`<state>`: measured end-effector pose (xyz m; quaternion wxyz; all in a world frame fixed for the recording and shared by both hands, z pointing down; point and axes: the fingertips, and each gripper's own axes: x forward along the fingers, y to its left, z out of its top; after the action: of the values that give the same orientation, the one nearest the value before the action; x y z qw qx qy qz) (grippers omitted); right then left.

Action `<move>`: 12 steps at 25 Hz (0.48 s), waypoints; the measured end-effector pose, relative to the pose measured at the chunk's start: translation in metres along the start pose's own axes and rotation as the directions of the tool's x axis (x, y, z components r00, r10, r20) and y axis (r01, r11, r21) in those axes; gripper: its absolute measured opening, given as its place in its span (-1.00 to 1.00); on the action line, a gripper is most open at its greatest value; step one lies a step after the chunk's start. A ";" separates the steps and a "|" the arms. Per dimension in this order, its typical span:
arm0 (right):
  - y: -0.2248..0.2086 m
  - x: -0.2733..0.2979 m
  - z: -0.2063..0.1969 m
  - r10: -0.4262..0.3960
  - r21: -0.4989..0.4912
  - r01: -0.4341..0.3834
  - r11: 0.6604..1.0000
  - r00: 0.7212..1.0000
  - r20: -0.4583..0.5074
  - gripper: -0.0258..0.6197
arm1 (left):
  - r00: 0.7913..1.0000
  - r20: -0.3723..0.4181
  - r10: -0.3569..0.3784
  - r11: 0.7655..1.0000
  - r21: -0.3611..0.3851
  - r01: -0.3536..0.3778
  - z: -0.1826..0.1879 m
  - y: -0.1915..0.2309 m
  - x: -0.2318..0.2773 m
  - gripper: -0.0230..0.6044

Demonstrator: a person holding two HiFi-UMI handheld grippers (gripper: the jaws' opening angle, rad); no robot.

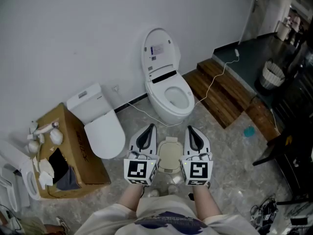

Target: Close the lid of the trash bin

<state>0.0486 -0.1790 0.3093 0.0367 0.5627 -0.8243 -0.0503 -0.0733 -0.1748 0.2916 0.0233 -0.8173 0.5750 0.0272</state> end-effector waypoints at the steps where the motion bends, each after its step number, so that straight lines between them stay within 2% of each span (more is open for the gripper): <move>1: 0.000 0.000 0.000 0.000 -0.004 0.000 1.000 1.000 -0.002 -0.90 | 1.000 -0.001 0.001 1.000 0.000 -0.001 0.000 0.000 0.000 -0.93; 12: 0.001 0.003 -0.001 0.002 -0.007 -0.002 1.000 1.000 -0.005 -0.90 | 1.000 -0.006 0.009 1.000 0.000 -0.009 -0.002 0.005 0.000 -0.93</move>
<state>0.0473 -0.1814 0.3107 0.0407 0.5619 -0.8246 -0.0516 -0.0777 -0.1766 0.2937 0.0216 -0.8148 0.5788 0.0250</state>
